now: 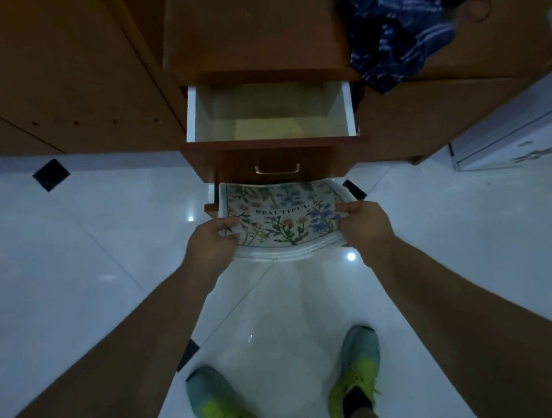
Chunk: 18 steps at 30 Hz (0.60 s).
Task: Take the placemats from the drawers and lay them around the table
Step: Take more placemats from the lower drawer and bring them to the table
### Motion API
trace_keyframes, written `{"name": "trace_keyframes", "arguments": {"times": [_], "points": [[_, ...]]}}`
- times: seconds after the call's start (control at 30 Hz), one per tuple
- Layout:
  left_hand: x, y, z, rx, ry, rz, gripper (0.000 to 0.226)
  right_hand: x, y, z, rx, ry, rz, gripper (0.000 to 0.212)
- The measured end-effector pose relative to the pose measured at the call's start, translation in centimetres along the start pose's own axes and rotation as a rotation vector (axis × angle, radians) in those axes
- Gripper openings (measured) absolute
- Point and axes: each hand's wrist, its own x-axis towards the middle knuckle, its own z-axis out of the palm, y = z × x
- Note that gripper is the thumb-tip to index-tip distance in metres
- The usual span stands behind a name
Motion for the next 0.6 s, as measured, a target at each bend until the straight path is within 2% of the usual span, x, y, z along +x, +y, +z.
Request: {"name": "trace_keyframes", "arguments": {"times": [0.1,0.23,0.47,0.6], "points": [[-5.9,3.2,-1.7,-0.012,-0.029,-0.005,0.039,-6.3,-2.2,-3.4,-0.009,0.032,-0.025,0.045],[-14.6,9.2,-5.3,-0.036,-0.064,0.077,0.046,-15.3,-7.1,-8.6,0.027,0.054,-0.098,0.052],[-30.6,24.4,-13.2,-0.111,-0.104,0.295,0.059,-32.0,-20.5,-19.3,0.160,0.038,-0.331,0.065],[-39.4,34.1,-18.0,-0.124,-0.112,0.504,0.071,-41.3,-28.0,-25.4,0.315,0.065,-0.525,0.065]]}}
